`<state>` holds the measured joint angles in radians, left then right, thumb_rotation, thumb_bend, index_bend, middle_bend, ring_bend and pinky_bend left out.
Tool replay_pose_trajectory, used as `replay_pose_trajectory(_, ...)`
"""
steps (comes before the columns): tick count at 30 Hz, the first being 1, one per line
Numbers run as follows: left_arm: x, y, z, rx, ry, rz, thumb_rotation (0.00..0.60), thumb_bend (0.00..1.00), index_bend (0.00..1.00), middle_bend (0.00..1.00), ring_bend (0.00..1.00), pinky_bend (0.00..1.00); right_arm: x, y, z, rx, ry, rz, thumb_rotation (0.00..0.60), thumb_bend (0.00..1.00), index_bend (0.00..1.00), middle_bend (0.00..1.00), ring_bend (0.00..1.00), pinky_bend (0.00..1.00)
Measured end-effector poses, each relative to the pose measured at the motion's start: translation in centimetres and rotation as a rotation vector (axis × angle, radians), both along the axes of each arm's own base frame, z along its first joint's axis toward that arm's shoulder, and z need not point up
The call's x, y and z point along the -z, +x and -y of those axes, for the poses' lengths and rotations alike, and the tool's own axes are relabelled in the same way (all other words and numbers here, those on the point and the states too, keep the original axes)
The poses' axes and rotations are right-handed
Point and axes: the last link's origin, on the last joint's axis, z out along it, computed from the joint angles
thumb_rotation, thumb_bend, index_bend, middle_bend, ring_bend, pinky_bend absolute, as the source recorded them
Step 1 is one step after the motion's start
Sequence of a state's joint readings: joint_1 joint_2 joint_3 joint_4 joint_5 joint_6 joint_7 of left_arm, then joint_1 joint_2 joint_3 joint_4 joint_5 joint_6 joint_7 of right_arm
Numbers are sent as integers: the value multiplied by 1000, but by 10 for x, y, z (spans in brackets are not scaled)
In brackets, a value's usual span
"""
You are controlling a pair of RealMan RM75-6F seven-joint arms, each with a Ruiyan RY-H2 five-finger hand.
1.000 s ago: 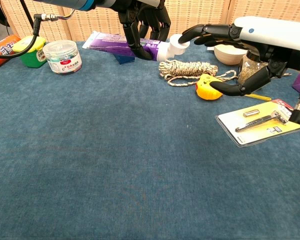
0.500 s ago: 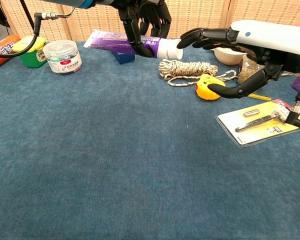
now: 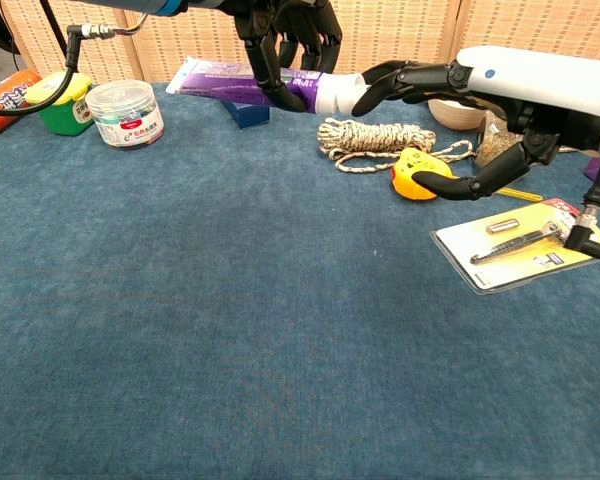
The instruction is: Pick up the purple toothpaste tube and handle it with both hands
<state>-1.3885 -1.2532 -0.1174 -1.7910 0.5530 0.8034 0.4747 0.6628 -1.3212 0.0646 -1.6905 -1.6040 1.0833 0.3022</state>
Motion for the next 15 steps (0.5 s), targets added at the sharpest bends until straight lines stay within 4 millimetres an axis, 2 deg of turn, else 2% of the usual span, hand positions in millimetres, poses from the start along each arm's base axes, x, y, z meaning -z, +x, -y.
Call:
replay_pose_trajectory(8,-9,-13,3,21,42,-22,600,746,598,561,551,578,-15,-13,-5,29,-34,22,600,462,88,0,0,0)
replay_pose_trajectory(15,-19,-26,6,12,72,-13,600,745,598,562,553,578,-22,-26,-6,102,-40,68,600,462,6,0,0,0)
